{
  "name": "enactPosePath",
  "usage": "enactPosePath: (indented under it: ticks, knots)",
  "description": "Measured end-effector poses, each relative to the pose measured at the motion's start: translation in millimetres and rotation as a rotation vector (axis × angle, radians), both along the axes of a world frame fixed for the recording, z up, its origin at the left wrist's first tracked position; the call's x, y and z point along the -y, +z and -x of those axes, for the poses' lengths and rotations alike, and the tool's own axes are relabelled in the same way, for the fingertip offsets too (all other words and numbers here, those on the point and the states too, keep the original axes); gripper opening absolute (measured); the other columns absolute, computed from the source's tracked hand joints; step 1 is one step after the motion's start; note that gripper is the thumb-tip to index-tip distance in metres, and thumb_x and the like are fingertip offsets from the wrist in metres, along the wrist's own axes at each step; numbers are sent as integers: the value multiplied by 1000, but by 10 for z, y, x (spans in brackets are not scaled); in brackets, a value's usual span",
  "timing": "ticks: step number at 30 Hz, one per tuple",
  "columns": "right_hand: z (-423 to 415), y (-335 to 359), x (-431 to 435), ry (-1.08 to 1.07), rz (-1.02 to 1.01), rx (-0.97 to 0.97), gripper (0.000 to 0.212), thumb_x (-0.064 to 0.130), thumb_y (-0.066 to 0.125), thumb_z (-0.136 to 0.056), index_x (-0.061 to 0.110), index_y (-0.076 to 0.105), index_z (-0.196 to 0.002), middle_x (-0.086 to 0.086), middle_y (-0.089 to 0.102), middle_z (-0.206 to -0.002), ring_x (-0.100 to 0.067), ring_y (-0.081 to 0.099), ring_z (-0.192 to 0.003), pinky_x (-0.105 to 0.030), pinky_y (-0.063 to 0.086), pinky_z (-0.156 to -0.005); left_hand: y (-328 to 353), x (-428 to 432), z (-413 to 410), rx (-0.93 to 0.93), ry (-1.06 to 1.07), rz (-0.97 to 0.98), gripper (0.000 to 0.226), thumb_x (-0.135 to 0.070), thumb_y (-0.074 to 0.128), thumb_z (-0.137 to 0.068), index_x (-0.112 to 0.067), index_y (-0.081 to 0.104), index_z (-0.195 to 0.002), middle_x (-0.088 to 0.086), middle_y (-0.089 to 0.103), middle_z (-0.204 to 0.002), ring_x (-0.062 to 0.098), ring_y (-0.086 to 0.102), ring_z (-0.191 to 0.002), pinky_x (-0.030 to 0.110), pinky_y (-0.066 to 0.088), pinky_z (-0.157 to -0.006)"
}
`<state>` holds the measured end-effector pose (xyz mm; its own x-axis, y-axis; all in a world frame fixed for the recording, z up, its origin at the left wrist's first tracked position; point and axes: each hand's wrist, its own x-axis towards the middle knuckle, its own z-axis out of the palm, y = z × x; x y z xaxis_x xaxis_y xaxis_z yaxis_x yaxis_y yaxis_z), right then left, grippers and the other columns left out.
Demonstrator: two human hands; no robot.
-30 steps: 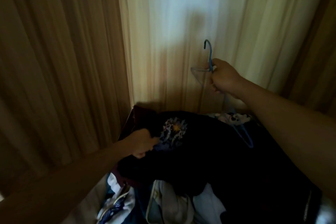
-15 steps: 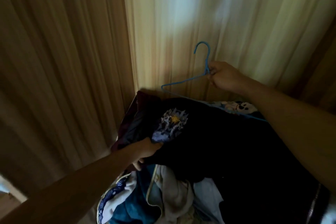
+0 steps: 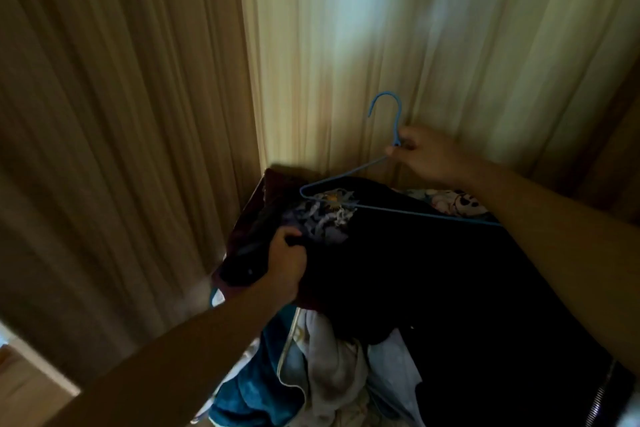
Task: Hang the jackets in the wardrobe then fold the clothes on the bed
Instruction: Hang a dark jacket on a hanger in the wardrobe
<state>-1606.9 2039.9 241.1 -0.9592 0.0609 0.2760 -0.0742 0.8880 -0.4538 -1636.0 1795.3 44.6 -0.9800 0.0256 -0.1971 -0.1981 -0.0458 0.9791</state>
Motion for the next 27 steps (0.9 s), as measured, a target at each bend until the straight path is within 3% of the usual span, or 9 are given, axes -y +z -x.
enactPosePath:
  ticks: [3, 5, 9, 11, 15, 20, 24, 27]
  knots:
    - [-126, 111, -93, -7, -37, -44, 34, 35, 53, -103, 7, 63, -86, -20, 63, -83, -36, 60, -80, -46, 47, -77, 509, 102, 383, -336, 22, 186, 36, 16, 38, -81, -18, 49, -79, 10, 48, -70, 21, 43, -56, 31, 34, -51]
    - [-204, 214, -163, -27, -20, -74, 38, 35, 51, -104, 2, 65, -91, -24, 66, -89, -38, 62, -86, -48, 49, -82, 952, 146, 598, -579, -11, 307, 34, 18, 38, -77, -14, 49, -76, 6, 50, -69, 19, 47, -61, 32, 38, -58]
    - [-366, 561, -315, -81, 26, -174, 46, 42, 49, -103, 12, 57, -70, -9, 56, -67, -26, 54, -66, -39, 43, -66, 1879, 162, 866, -1015, -236, 608, 28, 13, 40, -70, -11, 53, -78, 4, 56, -72, 16, 52, -68, 31, 39, -66]
    - [-457, 774, -370, -107, -21, -231, 50, 42, 48, -103, 6, 56, -69, -10, 54, -65, -25, 53, -63, -40, 43, -66, 2369, 147, 938, -1160, -330, 775, 26, 7, 42, -69, -15, 53, -76, 4, 58, -72, 21, 55, -72, 33, 40, -69]
    - [-571, 1148, -472, -147, -130, -364, 51, 37, 48, -102, 1, 55, -67, -12, 55, -64, -26, 56, -67, -42, 42, -65, 3224, 88, 985, -1366, -433, 1089, 28, 11, 46, -69, -15, 51, -76, -3, 49, -65, 25, 52, -68, 31, 30, -63]
    - [-600, 1420, -508, -169, -126, -464, 51, 35, 51, -99, 9, 44, -56, -6, 46, -53, -19, 47, -53, -36, 36, -55, 3850, -137, 840, -1537, -489, 1362, 23, 7, 47, -75, -14, 52, -82, 7, 55, -74, 30, 52, -71, 44, 46, -66]
    - [-556, 1492, -419, -177, -167, -458, 48, 35, 51, -98, 13, 45, -55, -2, 47, -54, -19, 49, -55, -34, 35, -53, 4081, -359, 707, -1704, -492, 1414, 20, 3, 48, -78, -14, 54, -85, 3, 46, -69, 29, 48, -68, 41, 42, -59]
    - [-496, 1477, -255, -143, -244, -461, 45, 37, 50, -98, 19, 44, -57, 4, 49, -60, -23, 53, -64, -38, 42, -61, 4053, -562, 614, -1752, -544, 1283, 21, 3, 48, -76, -15, 56, -85, -1, 46, -70, 25, 45, -66, 36, 38, -58]
